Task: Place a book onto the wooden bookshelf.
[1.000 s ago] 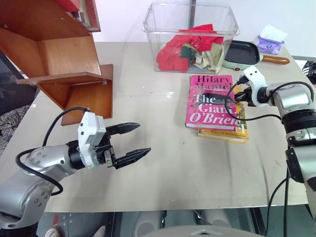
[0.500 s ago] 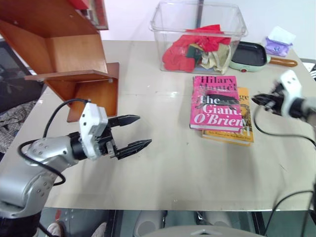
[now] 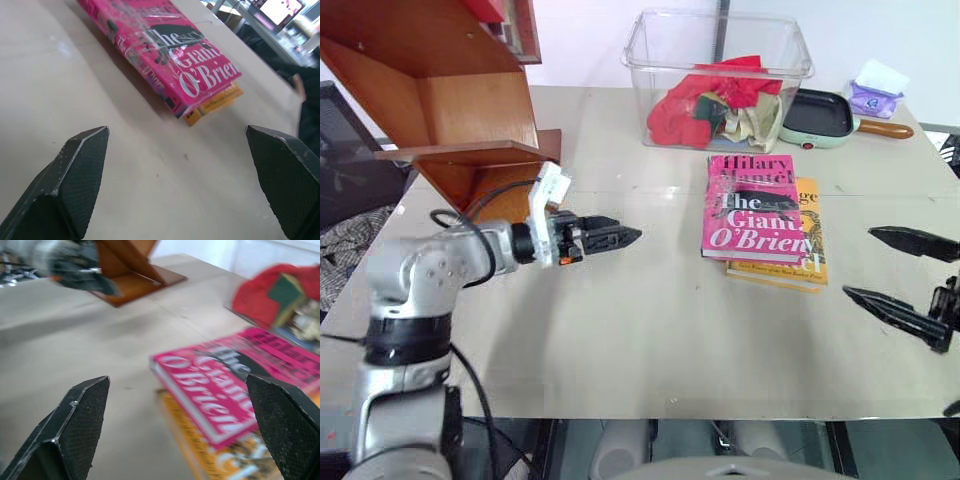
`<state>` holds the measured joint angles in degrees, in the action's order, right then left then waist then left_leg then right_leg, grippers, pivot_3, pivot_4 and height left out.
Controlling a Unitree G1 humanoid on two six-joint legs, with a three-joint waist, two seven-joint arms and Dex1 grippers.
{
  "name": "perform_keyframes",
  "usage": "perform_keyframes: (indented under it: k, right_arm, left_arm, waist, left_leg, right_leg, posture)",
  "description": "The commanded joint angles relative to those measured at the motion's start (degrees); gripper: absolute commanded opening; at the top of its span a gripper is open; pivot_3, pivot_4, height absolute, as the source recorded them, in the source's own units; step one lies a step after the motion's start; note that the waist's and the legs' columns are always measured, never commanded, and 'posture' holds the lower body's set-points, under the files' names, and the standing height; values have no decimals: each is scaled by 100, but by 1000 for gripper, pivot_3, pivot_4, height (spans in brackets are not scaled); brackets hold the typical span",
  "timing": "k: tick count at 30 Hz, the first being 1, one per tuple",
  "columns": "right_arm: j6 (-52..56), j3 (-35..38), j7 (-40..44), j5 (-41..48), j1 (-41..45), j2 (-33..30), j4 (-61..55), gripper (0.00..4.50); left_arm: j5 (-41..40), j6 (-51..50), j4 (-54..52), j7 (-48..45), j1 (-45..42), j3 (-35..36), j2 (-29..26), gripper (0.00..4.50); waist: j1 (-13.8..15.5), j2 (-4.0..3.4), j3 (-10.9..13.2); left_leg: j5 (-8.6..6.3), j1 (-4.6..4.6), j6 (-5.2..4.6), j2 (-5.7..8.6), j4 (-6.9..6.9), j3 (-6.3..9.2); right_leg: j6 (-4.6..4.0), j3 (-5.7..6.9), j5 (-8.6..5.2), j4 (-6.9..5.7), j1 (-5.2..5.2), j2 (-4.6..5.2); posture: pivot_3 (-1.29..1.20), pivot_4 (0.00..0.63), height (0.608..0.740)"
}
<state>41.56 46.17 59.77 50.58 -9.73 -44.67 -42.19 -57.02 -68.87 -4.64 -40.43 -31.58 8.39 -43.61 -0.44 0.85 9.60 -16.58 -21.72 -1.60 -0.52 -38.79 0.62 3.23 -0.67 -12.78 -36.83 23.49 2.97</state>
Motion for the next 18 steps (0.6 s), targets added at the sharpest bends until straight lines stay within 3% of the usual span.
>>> perform_keyframes:
  k: [1, 4, 9, 18]
  right_arm:
    - [-510, 400, -187, 113, -679, 386, -749, 4458]
    - [-779, 509, -649, 59, -1063, 720, -1081, 4458]
    - [-1079, 396, -900, -42, -1500, 810, -1289, 4458]
    - [-1404, 456, -1371, 113, -1957, 790, -1499, 4458]
  left_arm:
    - [52, -934, 1799, 411, -1175, -97, 838, 4500]
    - [374, -1001, 3985, 709, -2428, 120, 1833, 4500]
    - [966, -290, 5926, 614, -3365, 306, 2555, 4500]
    - [1844, 726, 7324, 123, -3896, 432, 3196, 4500]
  waist:
    - [-3, 11, -1]
    - [106, 21, 2]
    - [49, 32, 8]
    - [-9, 36, 10]
  left_leg:
    - [0, -3, 0, 7, -3, 0]
    - [0, -23, 0, 17, -27, 1]
    - [0, -23, 0, 20, -37, -3]
    - [-1, -27, 0, 22, -26, -1]
  right_leg:
    - [0, -8, 0, 1, 0, 2]
    - [2, 6, 0, 0, -1, -3]
    - [6, -23, 1, 3, 0, -2]
    - [7, -17, 0, 1, 8, -4]
  posture:
    - [0, 150, 740]
    - [0, 150, 740]
    - [0, 150, 740]
    - [0, 150, 740]
